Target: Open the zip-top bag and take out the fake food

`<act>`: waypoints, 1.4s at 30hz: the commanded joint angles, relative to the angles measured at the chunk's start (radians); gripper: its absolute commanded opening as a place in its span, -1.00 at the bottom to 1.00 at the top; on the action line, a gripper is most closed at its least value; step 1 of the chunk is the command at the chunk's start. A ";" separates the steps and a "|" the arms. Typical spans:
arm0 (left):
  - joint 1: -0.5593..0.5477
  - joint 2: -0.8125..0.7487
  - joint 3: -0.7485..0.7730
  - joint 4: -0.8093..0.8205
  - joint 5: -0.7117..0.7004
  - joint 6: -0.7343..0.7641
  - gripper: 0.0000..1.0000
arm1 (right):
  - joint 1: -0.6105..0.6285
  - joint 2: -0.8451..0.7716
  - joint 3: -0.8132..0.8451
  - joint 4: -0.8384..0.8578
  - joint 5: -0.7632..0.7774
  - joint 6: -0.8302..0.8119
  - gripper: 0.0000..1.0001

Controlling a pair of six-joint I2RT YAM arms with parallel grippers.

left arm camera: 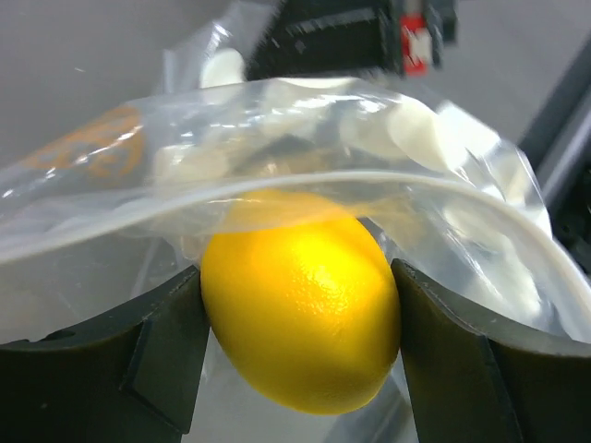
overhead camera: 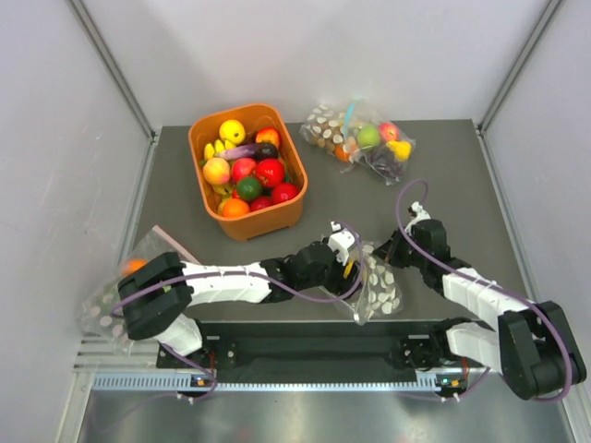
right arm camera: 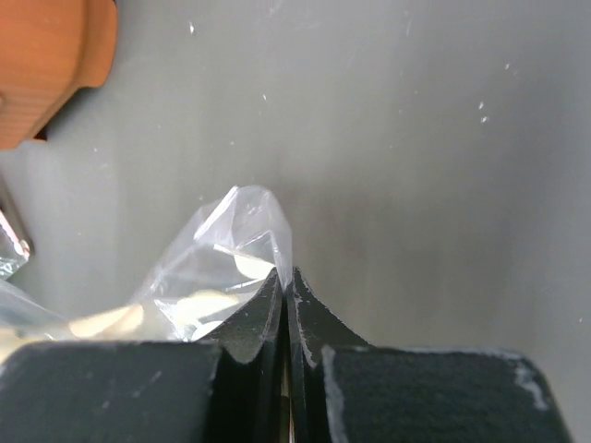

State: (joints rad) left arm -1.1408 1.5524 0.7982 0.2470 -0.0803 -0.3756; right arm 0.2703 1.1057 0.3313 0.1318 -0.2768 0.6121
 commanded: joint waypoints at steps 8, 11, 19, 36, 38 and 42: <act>0.003 -0.164 -0.073 -0.063 0.329 0.056 -0.15 | -0.074 0.025 0.103 -0.029 0.050 -0.066 -1.00; 0.003 -0.245 -0.093 -0.087 0.361 0.075 -0.12 | -0.086 0.036 0.112 -0.031 0.047 -0.071 -1.00; 0.004 -0.389 -0.111 -0.173 0.231 0.092 -0.11 | -0.091 0.042 0.109 -0.024 0.037 -0.071 -1.00; 0.217 -0.417 0.001 -0.193 0.014 0.119 -0.10 | -0.097 -0.064 0.038 -0.037 -0.007 -0.054 -1.00; 0.248 -0.378 0.048 -0.160 0.027 0.127 -0.09 | -0.095 -0.078 0.029 -0.043 -0.009 -0.054 -1.00; 0.320 -0.289 0.150 -0.167 0.042 0.148 -0.09 | -0.095 -0.116 -0.001 -0.047 -0.018 -0.049 -1.00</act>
State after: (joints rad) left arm -0.8612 1.2182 0.8501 0.0013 -0.0254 -0.2588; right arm 0.1864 1.0252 0.3450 0.0696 -0.2790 0.5613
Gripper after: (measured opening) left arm 0.765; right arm 0.004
